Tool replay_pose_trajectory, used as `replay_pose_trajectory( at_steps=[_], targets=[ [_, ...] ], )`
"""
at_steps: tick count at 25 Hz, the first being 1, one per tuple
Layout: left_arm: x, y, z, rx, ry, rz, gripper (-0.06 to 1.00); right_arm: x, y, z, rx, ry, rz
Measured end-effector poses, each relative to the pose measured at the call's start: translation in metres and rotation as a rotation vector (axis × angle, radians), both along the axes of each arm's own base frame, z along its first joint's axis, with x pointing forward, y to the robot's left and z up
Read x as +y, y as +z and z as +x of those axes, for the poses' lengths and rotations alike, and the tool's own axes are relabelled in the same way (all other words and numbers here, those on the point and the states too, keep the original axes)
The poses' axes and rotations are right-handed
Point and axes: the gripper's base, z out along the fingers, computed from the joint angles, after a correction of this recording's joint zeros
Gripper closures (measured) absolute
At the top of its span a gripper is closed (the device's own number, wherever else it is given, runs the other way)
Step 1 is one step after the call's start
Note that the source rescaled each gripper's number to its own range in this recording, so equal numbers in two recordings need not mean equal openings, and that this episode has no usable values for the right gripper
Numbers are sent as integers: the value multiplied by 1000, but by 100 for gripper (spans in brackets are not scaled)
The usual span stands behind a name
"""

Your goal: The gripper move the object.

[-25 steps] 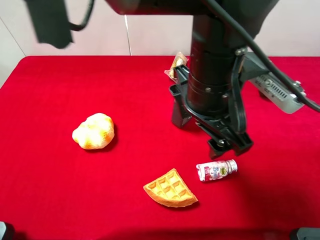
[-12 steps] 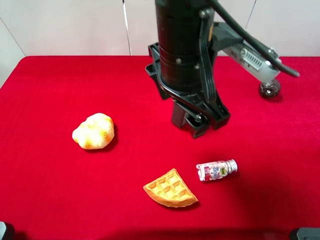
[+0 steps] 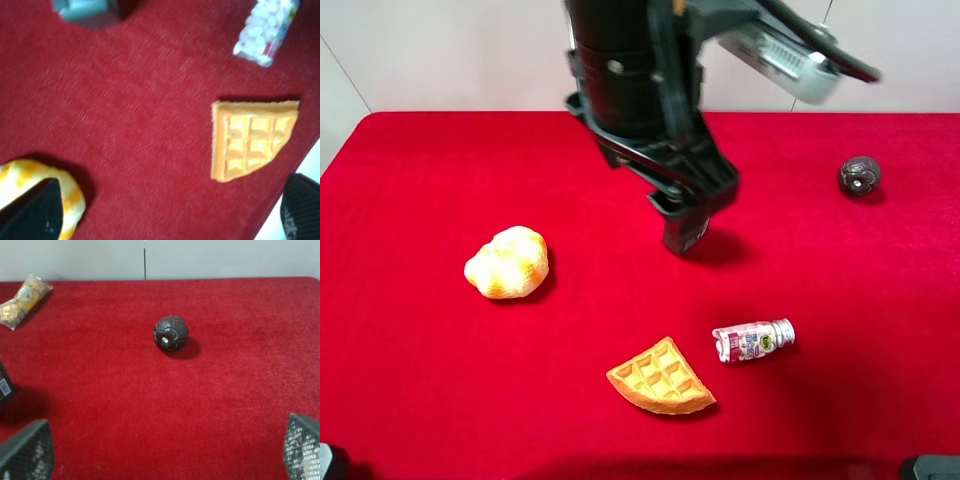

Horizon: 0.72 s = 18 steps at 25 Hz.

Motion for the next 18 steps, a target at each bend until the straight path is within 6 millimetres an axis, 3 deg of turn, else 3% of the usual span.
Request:
replay_pose_trajectory(
  at_steps=[7,9,18],
  targets=[
    [40,14,-6,-5,54,-8,15,0,0,0,0,0,0],
    [61,21,-14,-14,74,-21,15,0,0,0,0,0,0],
    [119,36,-45,-80,111,-112,15,0,0,0,0,0,0]
  ],
)
